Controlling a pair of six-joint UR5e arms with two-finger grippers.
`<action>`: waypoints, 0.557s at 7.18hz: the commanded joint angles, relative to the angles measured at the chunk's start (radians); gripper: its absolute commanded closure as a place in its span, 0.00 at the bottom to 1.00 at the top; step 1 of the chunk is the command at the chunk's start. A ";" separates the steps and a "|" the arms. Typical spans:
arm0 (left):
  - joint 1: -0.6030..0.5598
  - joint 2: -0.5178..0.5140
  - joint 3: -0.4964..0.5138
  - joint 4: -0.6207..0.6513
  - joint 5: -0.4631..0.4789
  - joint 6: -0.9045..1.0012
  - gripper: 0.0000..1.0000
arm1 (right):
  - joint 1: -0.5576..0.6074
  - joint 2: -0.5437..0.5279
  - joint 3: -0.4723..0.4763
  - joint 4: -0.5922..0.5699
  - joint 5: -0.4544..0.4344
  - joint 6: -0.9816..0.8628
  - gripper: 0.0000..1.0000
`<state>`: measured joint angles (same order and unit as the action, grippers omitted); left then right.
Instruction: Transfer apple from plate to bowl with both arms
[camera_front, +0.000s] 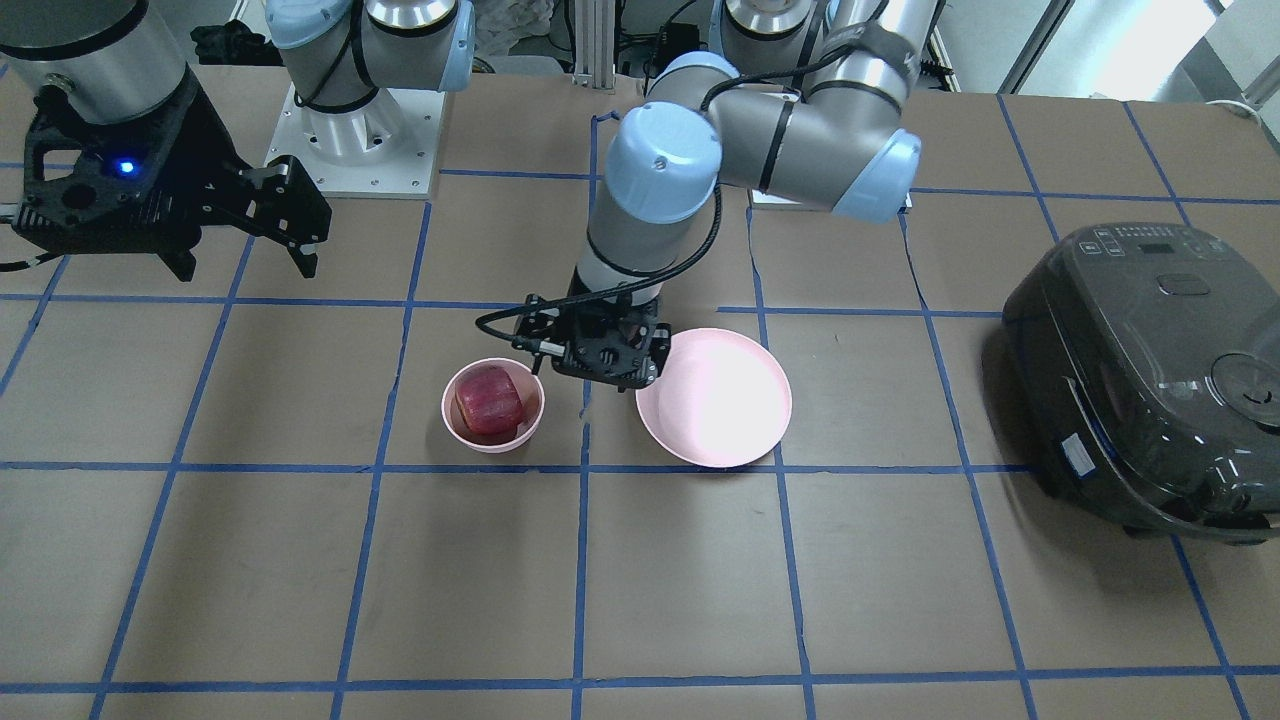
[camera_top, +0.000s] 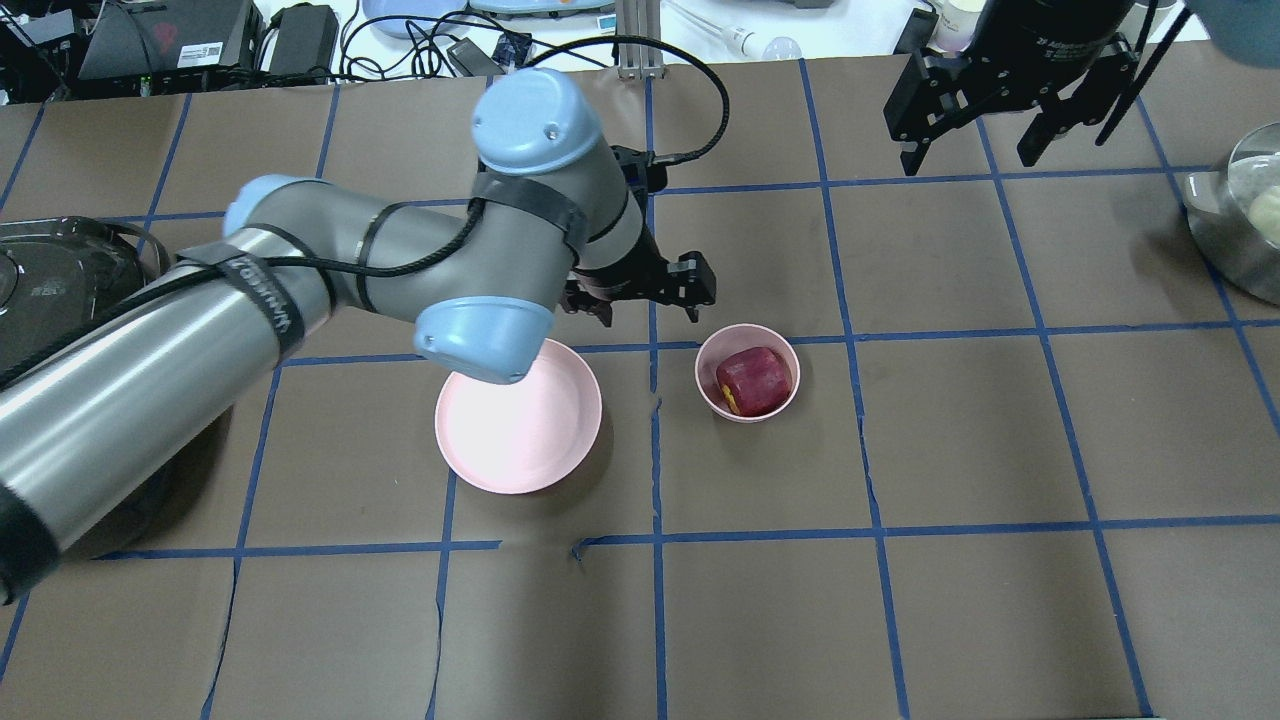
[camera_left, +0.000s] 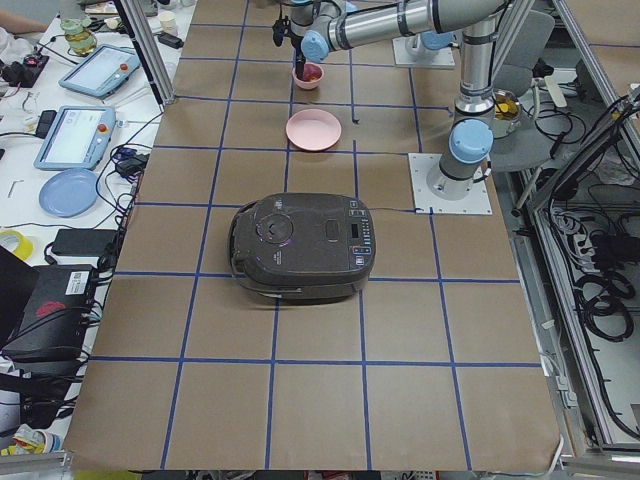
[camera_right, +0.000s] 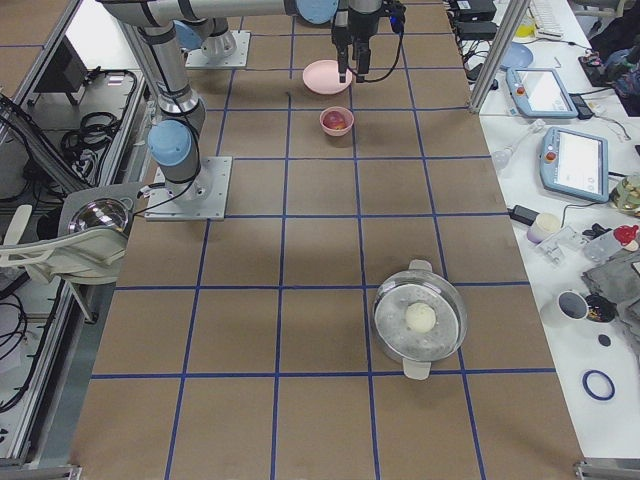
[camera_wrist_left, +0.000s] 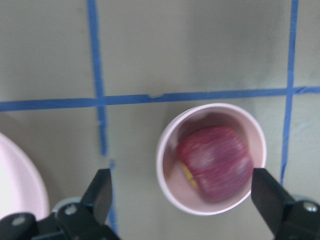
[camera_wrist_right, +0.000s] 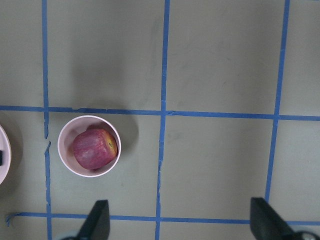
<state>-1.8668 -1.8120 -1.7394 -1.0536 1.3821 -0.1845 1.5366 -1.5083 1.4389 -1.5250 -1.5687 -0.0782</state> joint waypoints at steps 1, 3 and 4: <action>0.166 0.150 0.007 -0.222 0.005 0.260 0.00 | 0.000 -0.013 0.018 -0.018 -0.011 0.036 0.00; 0.245 0.230 0.108 -0.330 0.177 0.263 0.00 | 0.000 -0.004 0.017 -0.105 -0.001 0.052 0.00; 0.273 0.223 0.177 -0.389 0.175 0.260 0.00 | 0.000 -0.004 0.017 -0.106 -0.002 0.049 0.00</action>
<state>-1.6333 -1.5981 -1.6384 -1.3712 1.5262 0.0711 1.5371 -1.5137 1.4550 -1.6099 -1.5715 -0.0305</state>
